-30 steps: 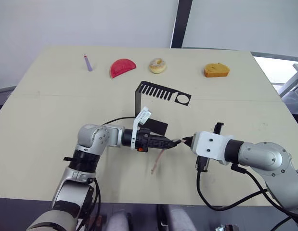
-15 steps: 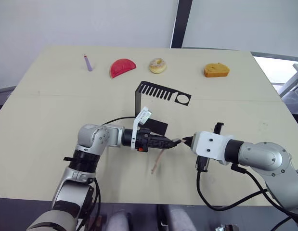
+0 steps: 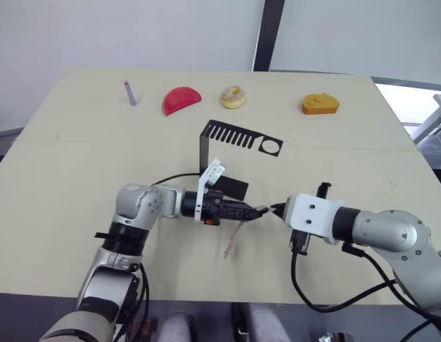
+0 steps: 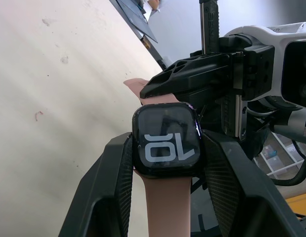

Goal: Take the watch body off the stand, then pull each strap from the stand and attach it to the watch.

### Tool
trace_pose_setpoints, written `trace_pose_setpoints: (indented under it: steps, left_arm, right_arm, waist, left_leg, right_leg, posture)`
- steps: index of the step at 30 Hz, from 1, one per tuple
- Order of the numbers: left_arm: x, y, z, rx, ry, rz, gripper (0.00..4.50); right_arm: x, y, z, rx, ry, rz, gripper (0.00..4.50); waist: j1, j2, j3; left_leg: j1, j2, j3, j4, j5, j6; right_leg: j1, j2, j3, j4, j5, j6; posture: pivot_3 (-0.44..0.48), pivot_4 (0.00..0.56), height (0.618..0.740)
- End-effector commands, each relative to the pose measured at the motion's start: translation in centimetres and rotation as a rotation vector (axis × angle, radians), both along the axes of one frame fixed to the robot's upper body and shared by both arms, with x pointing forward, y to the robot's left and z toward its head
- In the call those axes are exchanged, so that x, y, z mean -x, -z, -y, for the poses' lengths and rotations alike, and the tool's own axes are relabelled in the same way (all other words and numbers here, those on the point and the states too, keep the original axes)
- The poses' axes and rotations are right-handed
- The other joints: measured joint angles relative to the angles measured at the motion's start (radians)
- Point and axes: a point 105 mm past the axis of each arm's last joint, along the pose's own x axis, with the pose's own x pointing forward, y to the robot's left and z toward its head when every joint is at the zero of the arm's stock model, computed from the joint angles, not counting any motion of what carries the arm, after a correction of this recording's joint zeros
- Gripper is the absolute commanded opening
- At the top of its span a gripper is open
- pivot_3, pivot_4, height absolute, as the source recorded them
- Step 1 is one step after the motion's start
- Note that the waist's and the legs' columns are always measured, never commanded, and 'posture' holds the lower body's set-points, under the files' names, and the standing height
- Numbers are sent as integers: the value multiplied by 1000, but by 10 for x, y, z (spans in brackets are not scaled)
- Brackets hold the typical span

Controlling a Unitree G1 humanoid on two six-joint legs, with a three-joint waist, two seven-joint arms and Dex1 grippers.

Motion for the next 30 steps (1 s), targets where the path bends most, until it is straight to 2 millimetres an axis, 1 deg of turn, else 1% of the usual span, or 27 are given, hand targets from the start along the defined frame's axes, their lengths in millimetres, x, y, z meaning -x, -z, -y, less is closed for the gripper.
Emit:
trace_pose_setpoints:
  steps: [1, 13, 17, 22, 30]
  left_arm:
    - [11, -17, 14, 68, 81, 47, 1600]
    - [10, -17, 13, 71, 79, 51, 1600]
    - [5, -14, 8, 58, 61, 52, 1600]
    - [3, -17, 2, 56, 57, 57, 1600]
    - [-1, -16, -7, 34, 51, 72, 1600]
  right_arm:
    - [2, -10, -5, -22, -26, 39, 0]
    - [2, -10, -5, -22, -25, 40, 0]
    - [3, -13, -3, -18, -22, 49, 0]
    - [5, -17, 0, -18, -12, 57, 0]
    - [8, -18, 3, -13, 0, 63, 0]
  waist:
    - [0, 0, 0]
    - [0, 0, 0]
    - [0, 0, 0]
    - [0, 0, 0]
    - [0, 0, 0]
  left_leg:
    - [0, 0, 0, 0, 0, 0]
    - [0, 0, 0, 0, 0, 0]
    - [0, 0, 0, 0, 0, 0]
    - [0, 0, 0, 0, 0, 0]
    - [0, 0, 0, 0, 0, 0]
  right_leg:
    - [0, 0, 0, 0, 0, 0]
    - [0, 0, 0, 0, 0, 0]
    - [0, 0, 0, 0, 0, 0]
    - [0, 0, 0, 0, 0, 0]
    - [0, 0, 0, 0, 0, 0]
  posture:
    - [0, 150, 737]
    - [0, 150, 737]
    - [0, 150, 737]
    - [0, 150, 737]
    - [0, 150, 737]
